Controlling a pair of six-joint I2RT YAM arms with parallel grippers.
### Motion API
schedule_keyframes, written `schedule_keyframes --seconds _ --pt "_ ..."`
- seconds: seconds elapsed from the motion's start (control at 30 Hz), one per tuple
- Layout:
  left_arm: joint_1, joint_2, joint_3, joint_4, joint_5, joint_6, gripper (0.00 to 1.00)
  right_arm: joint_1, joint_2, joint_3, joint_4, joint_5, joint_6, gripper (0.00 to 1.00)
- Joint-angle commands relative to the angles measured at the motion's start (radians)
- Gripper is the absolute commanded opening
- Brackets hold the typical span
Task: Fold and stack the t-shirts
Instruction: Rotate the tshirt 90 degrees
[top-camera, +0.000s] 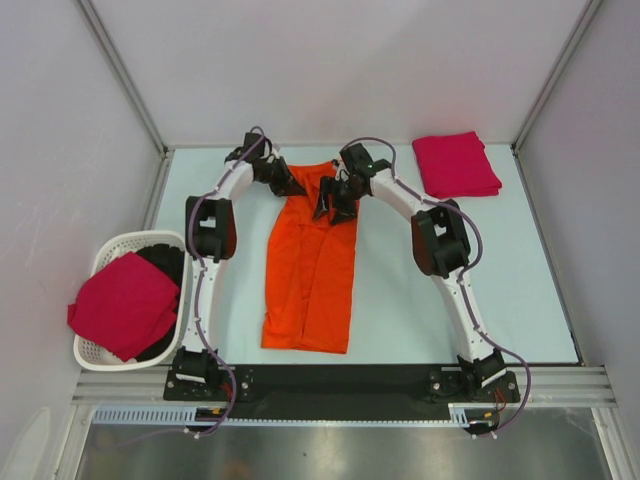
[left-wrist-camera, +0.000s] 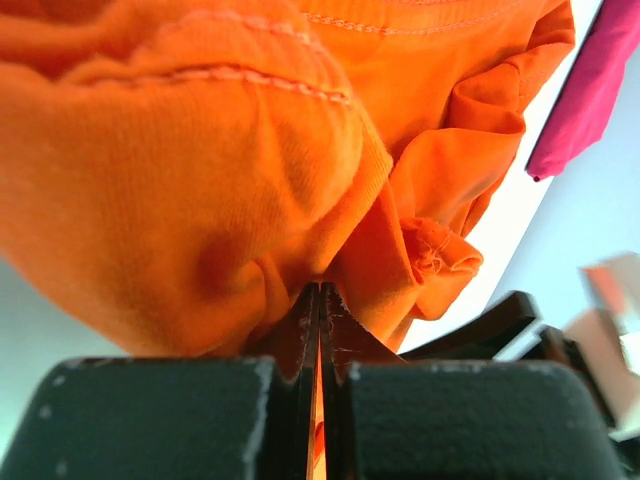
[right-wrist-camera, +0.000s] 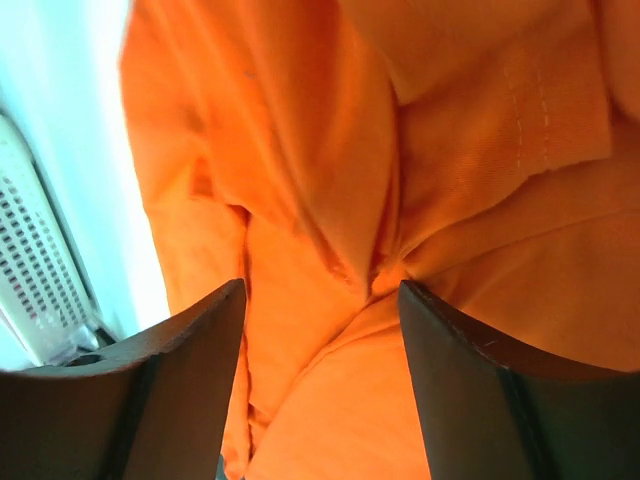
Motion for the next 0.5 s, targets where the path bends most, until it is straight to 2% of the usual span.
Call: schedule_keyframes --seconds 0.0,0.17,0.23,0.27,0.33,0.37,0.47 --pt "0.009 -0.103 0.044 -0.007 0.018 0.030 0.00 -0.006 -0.097 0.047 0.047 0.090 -0.030 0.69" --pt "0.013 -0.148 0.046 0.007 0.040 0.033 0.00 -0.009 -0.054 0.113 0.067 0.090 -0.033 0.68" --pt "0.018 -0.172 0.053 0.013 0.049 0.031 0.07 -0.006 -0.050 0.130 0.098 0.104 -0.039 0.68" --pt "0.019 -0.178 0.055 0.016 0.051 0.028 0.21 -0.005 -0.047 0.133 0.112 0.107 -0.042 0.68" --pt "0.026 -0.200 0.056 0.022 0.044 0.027 0.42 -0.006 -0.022 0.179 0.130 0.105 -0.041 0.67" --pt "0.027 -0.201 0.060 0.024 0.044 0.028 0.58 -0.005 0.013 0.206 0.124 0.110 -0.045 0.67" --pt "0.030 -0.209 0.067 0.028 0.051 0.028 0.76 -0.006 0.071 0.300 0.106 0.145 -0.052 0.67"
